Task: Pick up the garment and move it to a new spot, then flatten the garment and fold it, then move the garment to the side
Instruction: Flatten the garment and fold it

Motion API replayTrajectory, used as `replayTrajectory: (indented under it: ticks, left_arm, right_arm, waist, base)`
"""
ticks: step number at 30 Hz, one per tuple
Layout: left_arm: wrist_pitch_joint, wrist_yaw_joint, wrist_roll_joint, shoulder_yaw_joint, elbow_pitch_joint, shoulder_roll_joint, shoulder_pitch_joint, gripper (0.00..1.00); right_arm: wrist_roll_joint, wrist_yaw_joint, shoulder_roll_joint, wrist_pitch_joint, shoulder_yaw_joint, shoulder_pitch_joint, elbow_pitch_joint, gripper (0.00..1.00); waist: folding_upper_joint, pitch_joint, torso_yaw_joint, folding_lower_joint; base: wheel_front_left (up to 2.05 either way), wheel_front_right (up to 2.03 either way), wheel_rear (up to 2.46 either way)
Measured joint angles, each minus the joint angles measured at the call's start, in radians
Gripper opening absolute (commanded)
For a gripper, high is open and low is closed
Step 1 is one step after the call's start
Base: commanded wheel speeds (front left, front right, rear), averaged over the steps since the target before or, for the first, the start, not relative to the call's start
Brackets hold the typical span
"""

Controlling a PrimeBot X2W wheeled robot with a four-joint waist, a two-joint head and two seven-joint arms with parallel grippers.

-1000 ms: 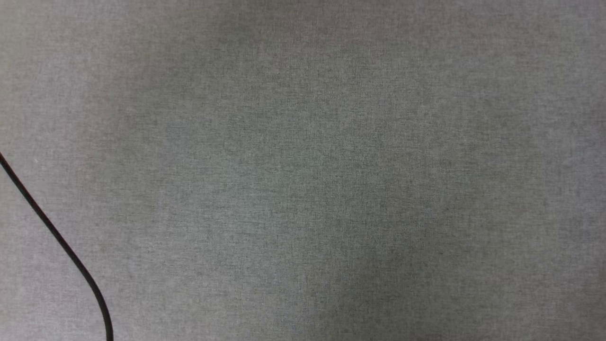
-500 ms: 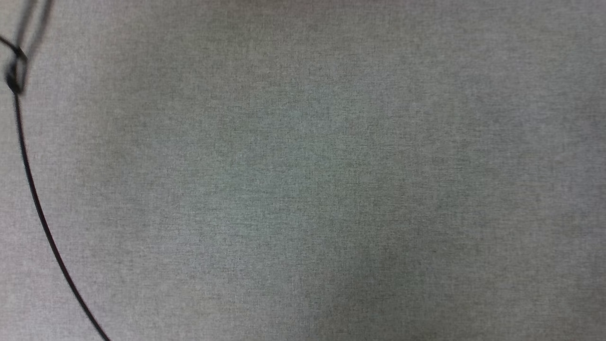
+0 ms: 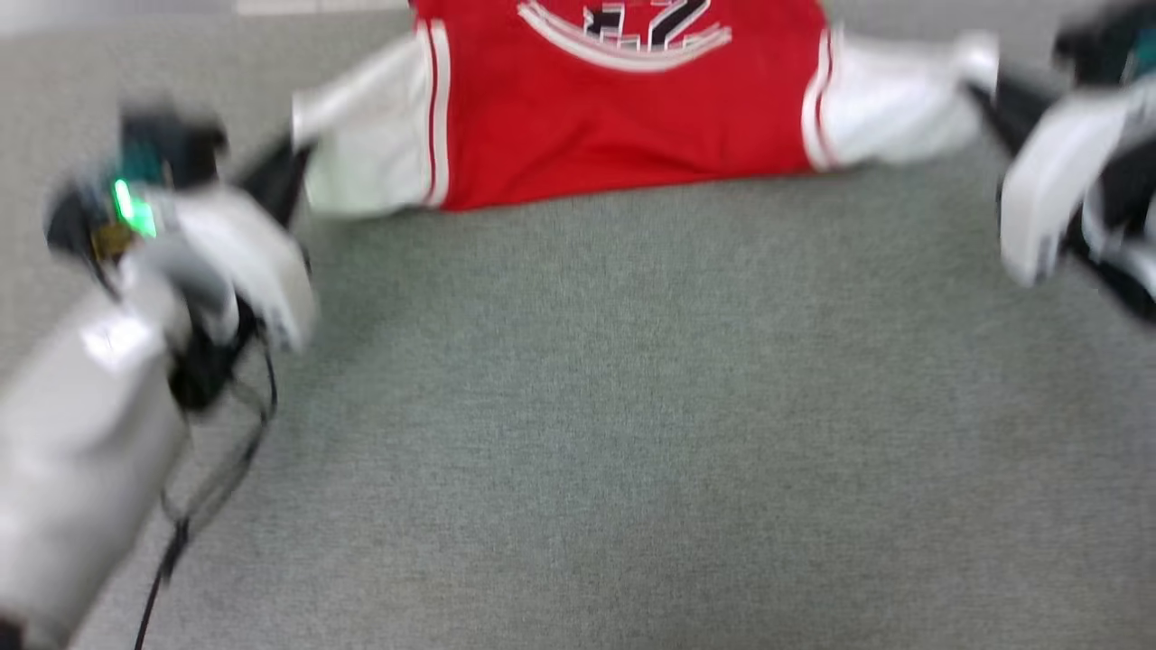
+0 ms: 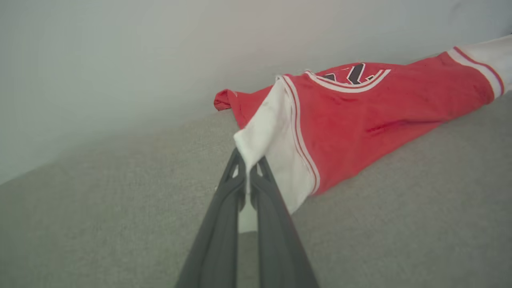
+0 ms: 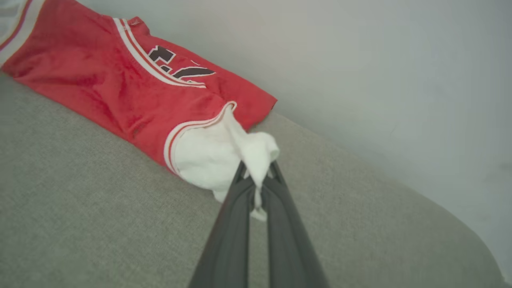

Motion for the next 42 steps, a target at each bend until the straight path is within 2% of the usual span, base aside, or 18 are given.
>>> replayTrajectory:
  ticks: [11, 21, 28, 33, 34, 35, 38, 42]
  left_arm:
    - [-0.007, 0.144, -0.136, -0.014, -0.250, 0.132, 0.496, 0.00]
    - [-0.016, 0.249, -0.267, -0.005, -0.406, 0.229, 0.814, 0.00]
    - [-0.022, 0.309, -0.310, -0.023, -0.494, 0.266, 0.965, 0.00]
    - [-0.035, 0.333, -0.310, -0.019, -0.525, 0.268, 0.988, 0.00]
    - [-0.037, 0.340, -0.295, -0.019, -0.534, 0.268, 0.983, 0.00]
    - [-0.043, 0.349, -0.279, -0.019, -0.542, 0.263, 0.967, 0.00]
    - [-0.045, 0.361, -0.252, -0.015, -0.560, 0.252, 0.936, 0.00]
    - [-0.051, 0.380, -0.218, -0.005, -0.589, 0.252, 0.900, 0.00]
  right_arm:
    - [0.078, 0.000, -0.130, -0.044, -0.005, 0.441, -0.118, 0.00]
    - [0.067, 0.000, -0.196, -0.057, -0.117, 0.792, -0.198, 0.00]
    - [0.068, 0.000, -0.215, 0.031, -0.217, 1.018, -0.281, 0.00]
    - [0.054, 0.000, -0.218, 0.117, -0.299, 1.102, -0.341, 0.00]
    - [0.041, 0.000, -0.215, 0.163, -0.333, 1.110, -0.370, 0.34]
    - [0.016, 0.000, -0.209, 0.195, -0.374, 1.107, -0.408, 1.00]
    - [-0.009, 0.000, -0.212, 0.269, -0.430, 1.086, -0.479, 1.00]
    - [-0.014, 0.000, -0.265, 0.369, -0.534, 1.030, -0.619, 1.00]
  waist:
    - [0.0000, -0.177, -0.007, -0.0002]
    - [0.0000, -0.300, -0.004, -0.0003]
    - [0.0000, -0.339, 0.001, -0.0003]
    - [0.0000, -0.331, 0.005, -0.0002]
    - [0.0000, -0.322, 0.005, -0.0002]
    - [0.0000, -0.311, 0.006, -0.0001]
    - [0.0000, -0.294, 0.008, 0.0000]
    - [0.0000, -0.262, 0.020, 0.0000]
  base:
    - [0.00, 0.00, 0.00]
    - [0.00, 0.00, 0.00]
    - [0.00, 0.00, 0.00]
    - [0.00, 0.00, 0.00]
    - [0.00, 0.00, 0.00]
    - [0.00, 0.00, 0.00]
    - [0.00, 0.00, 0.00]
    - [0.00, 0.00, 0.00]
